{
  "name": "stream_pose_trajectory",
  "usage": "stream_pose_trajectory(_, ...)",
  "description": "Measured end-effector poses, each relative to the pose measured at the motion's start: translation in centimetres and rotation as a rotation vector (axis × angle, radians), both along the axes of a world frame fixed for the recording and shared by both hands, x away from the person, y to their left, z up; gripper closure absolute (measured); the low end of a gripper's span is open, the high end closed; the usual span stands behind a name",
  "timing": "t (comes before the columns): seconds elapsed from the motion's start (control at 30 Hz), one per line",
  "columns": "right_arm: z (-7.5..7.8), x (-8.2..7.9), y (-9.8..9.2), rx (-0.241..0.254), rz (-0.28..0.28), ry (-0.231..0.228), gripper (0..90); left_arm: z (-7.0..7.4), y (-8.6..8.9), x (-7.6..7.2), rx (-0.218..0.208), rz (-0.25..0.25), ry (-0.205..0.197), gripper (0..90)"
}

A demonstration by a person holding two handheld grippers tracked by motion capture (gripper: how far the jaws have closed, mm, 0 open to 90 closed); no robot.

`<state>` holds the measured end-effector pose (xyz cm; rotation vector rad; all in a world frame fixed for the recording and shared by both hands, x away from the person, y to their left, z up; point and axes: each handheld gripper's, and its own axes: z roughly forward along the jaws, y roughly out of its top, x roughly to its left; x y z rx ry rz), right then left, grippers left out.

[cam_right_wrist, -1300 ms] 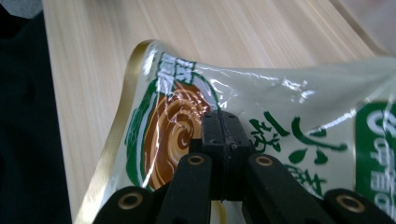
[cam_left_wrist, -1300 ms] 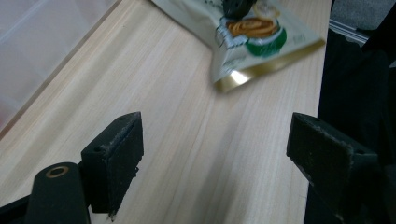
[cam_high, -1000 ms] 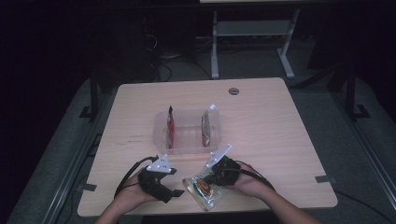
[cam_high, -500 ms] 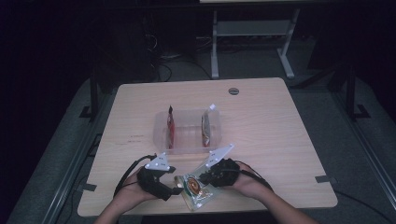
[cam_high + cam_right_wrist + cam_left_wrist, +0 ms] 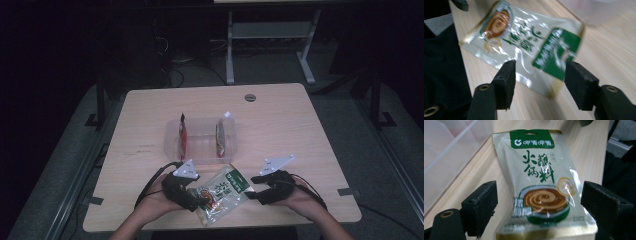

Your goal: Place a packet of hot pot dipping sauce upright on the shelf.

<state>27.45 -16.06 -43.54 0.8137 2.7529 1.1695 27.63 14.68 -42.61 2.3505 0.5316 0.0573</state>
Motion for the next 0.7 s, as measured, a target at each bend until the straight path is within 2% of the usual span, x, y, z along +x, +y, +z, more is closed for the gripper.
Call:
stream_pose_trajectory(0.17, -0.1, -0.2, -2.2, -0.011, -0.057, -0.019, 36.3, -1.3, -0.5, 0.4, -0.014, 0.027, 0.014, 13.5)
stream_pose_trajectory(0.37, -0.3, 1.0, -2.4, 0.003, -0.086, -0.011, 34.3, -2.5, -0.9, 0.4, 0.036, 0.021, 0.003, 13.4)
stream_pose_trajectory(0.43, -0.3, 1.1, -2.5, 0.003, -0.097, -0.011, 34.0, -2.8, -1.0, 0.4, 0.075, 0.010, 0.008, 14.1)
stream_pose_trajectory(0.47, -0.3, 1.1, -2.5, 0.003, -0.104, -0.006, 33.9, -3.1, -1.1, 0.4, 0.083, 0.006, 0.011, 14.2)
stream_pose_trajectory(0.5, -0.3, 1.2, -2.6, 0.004, -0.106, -0.010, 33.8, -3.1, -1.1, 0.4, 0.072, 0.002, 0.025, 14.7)
stream_pose_trajectory(0.53, -0.3, 1.1, -2.7, 0.005, -0.113, -0.009, 33.7, -3.1, -1.1, 0.4, 0.072, 0.002, 0.025, 18.1)
stream_pose_trajectory(0.57, -0.3, 1.2, -2.8, 0.007, -0.114, -0.015, 33.7, -3.3, -1.1, 0.3, 0.046, -0.005, 0.045, 23.0)
stream_pose_trajectory(0.67, -0.2, 1.2, -2.9, 0.017, -0.127, -0.013, 33.3, -3.2, -1.1, 0.2, 0.045, 0.011, 0.030, 32.5)
stream_pose_trajectory(0.7, -0.2, 1.2, -2.9, 0.020, -0.128, -0.013, 33.2, -3.2, -1.1, 0.3, 0.037, 0.027, 0.031, 39.2)
